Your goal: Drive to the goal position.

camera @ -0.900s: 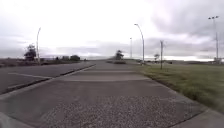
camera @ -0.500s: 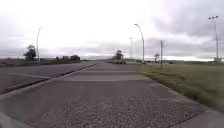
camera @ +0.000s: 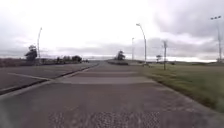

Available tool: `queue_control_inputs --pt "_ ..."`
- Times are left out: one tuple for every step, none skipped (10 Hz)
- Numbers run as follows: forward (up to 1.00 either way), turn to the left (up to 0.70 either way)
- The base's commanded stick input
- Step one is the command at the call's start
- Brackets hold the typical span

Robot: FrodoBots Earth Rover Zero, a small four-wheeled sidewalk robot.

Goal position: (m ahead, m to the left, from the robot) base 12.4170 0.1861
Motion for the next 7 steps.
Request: queue_control_inputs --pt "0.70 0.00" --pt "0.70 0.00" --pt "0.70 0.00" --pt "0.70 0.00" --pt "0.70 0.00" --pt "0.70 0.00" --pt "0.70 0.00"
